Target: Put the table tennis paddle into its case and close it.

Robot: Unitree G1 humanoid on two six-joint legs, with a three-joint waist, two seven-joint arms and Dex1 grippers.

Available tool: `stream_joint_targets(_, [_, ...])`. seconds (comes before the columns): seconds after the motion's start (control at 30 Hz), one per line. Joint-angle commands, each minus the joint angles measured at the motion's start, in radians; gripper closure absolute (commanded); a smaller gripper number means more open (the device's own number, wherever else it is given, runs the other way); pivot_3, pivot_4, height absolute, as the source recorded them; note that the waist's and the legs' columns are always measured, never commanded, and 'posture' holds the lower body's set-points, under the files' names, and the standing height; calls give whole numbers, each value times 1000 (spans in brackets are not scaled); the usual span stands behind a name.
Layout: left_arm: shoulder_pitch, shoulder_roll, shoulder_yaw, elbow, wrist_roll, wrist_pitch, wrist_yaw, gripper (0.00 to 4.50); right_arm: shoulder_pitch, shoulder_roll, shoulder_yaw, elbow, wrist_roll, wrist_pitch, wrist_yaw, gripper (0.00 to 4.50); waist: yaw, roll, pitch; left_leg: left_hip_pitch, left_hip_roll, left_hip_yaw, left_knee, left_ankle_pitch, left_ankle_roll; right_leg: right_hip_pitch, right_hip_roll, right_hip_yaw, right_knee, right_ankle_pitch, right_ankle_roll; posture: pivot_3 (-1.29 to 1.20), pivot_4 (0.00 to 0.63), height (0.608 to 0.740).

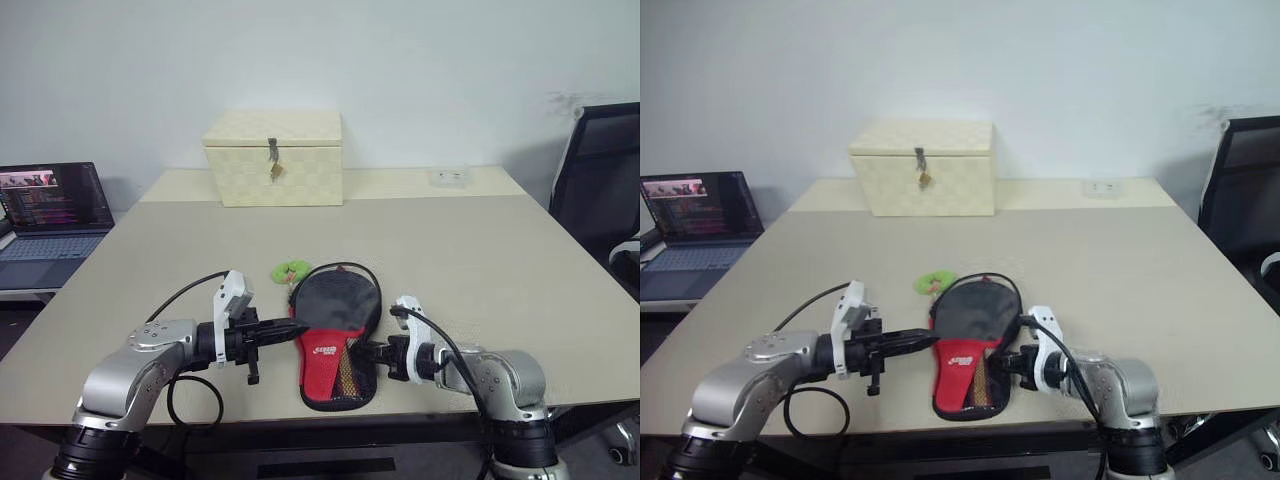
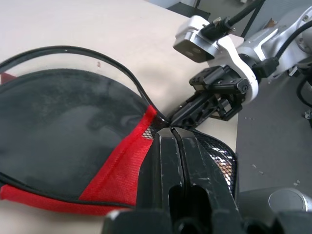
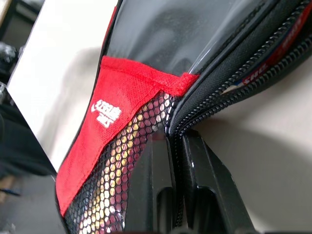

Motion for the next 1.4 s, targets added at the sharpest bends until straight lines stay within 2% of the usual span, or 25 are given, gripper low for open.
stream_joint_targets(0.03, [-13, 16, 0, -22, -13, -8, -15, 4500, 23, 29, -15, -70, 41, 58, -28, 4450, 1, 0, 0, 0, 0, 0, 0, 0, 0, 0, 0, 0, 0, 0, 0, 0, 150, 740])
stream_joint_targets(0.6, [-5, 26, 3, -28, -13, 0, -14, 4500, 58, 65, -31, -131, 68, 108, -80, 4450, 8, 0, 0, -1, 0, -1, -1, 0, 0, 0, 0, 0, -3, 0, 0, 0, 150, 740])
stream_joint_targets(0.7, [-3, 23, 5, -28, -11, -1, -6, 4500, 55, 49, -29, -139, 60, 97, -87, 3730, 8, 0, 0, -1, 0, -1, -1, 0, 0, 0, 0, -1, -3, 0, 1, 0, 150, 740])
stream_joint_targets(0.8, [0, 19, 8, -31, -11, -1, 4, 4500, 48, -26, 13, -177, 55, 74, -70, 2776, 9, 0, 0, -1, 0, 0, -1, 0, 0, 0, 0, -1, -3, -1, 1, 0, 150, 740])
stream_joint_targets(0.97, [1, 7, 22, -23, -14, -4, 39, 4500, 38, -310, 174, -335, 76, -13, 70, 1113, 14, 1, 0, -3, -1, -1, -1, 0, 0, 0, 0, -1, -4, -3, 5, 0, 150, 740])
stream_joint_targets(1.07, [-17, -8, 37, 9, -5, -19, 78, 4500, 1, -415, 174, -348, 98, -101, 163, 110, 16, 0, 0, -4, -1, -2, 0, 0, 0, 0, 0, -1, -4, -3, 5, 0, 150, 740])
stream_joint_targets(1.17, [-83, -36, 45, 109, 62, -69, 171, 4500, -75, -386, 137, -246, 95, -185, 175, 43, 14, 0, 0, -3, 0, -2, 1, 0, 0, 0, 1, -1, -4, -3, 5, 0, 150, 740])
stream_joint_targets(1.2, [-107, -43, 45, 145, 81, -82, 197, 4326, -92, -376, 148, -217, 85, -208, 175, 8, 15, 0, 1, -3, 0, -2, 1, 0, 0, 0, 1, -2, -3, -3, 5, 0, 150, 740])
stream_joint_targets(1.3, [-182, -59, 39, 253, 130, -120, 249, 3576, -145, -317, 192, -128, 50, -276, 149, 0, 16, 0, 0, -3, 0, -2, 2, 0, 0, 0, 2, -2, -4, -3, 5, 0, 150, 740])
stream_joint_targets(1.4, [-252, -73, 24, 362, 191, -163, 298, 2560, -169, -272, 219, -84, 34, -313, 136, 0, 19, 0, 0, -5, -1, -3, 2, 0, 0, -1, 2, -2, -3, -1, 3, 0, 150, 740])
